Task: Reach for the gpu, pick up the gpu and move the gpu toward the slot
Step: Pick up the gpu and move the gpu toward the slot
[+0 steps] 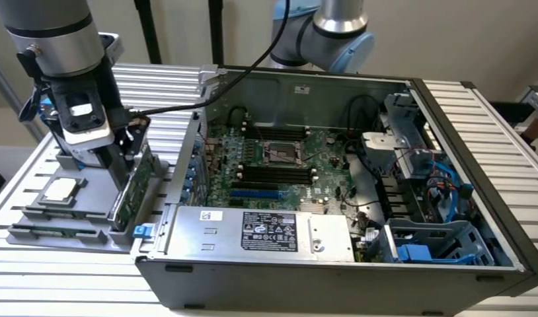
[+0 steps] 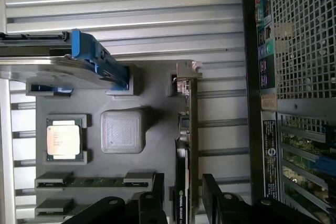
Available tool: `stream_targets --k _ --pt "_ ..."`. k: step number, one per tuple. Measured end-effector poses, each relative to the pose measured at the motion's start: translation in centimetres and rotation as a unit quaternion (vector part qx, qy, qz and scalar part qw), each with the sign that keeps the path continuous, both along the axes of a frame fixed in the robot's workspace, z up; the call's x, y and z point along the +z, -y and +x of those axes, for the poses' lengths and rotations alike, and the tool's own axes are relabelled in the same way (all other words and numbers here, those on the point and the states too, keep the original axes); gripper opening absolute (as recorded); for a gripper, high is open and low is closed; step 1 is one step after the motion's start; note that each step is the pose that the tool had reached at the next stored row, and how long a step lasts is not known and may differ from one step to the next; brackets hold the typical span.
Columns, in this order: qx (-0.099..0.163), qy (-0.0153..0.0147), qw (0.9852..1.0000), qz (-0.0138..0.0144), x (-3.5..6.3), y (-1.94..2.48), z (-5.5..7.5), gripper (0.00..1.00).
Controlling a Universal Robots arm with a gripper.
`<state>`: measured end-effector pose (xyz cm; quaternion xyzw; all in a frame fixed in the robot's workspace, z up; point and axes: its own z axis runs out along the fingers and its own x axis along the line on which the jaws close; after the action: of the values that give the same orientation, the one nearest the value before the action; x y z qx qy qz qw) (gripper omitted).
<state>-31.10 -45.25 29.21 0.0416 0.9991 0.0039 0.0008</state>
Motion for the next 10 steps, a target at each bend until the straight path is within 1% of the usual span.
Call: stream_targets --k 4,10 --pt "-0.006 0.0001 1.0 0.0 -0.73 0.01 0.0 0.42" --pt "-0.007 0.0002 1.0 -0.0004 -1.81 0.02 0.0 0.42"
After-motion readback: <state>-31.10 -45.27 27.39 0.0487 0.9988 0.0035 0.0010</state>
